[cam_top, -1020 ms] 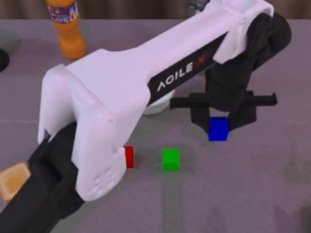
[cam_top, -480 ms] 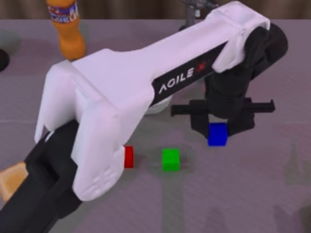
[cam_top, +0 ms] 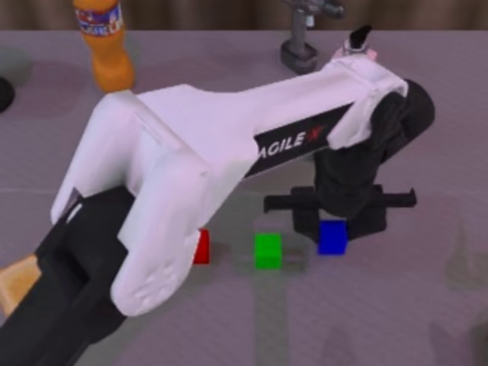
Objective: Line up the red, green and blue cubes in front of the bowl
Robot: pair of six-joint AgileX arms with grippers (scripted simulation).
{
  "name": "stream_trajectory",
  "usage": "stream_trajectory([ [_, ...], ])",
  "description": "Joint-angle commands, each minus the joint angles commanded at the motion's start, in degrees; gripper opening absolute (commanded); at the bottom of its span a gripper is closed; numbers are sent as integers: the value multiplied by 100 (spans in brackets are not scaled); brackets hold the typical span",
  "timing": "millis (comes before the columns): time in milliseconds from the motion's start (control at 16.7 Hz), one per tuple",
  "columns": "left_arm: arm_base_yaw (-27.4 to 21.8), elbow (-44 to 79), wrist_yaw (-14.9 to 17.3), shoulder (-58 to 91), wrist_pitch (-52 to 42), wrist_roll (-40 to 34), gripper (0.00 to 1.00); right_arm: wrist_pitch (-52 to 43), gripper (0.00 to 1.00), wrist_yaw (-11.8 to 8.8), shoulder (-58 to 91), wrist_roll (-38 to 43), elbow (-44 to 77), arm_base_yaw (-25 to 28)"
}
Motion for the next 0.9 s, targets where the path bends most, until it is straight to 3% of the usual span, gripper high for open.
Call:
stream_trajectory([
  [120, 0, 0, 0, 0, 0, 0, 0, 0, 100, 0, 0, 0, 0, 0],
  [900, 0, 0, 0, 0, 0, 0, 98, 0, 100, 0, 0, 0, 0, 0],
])
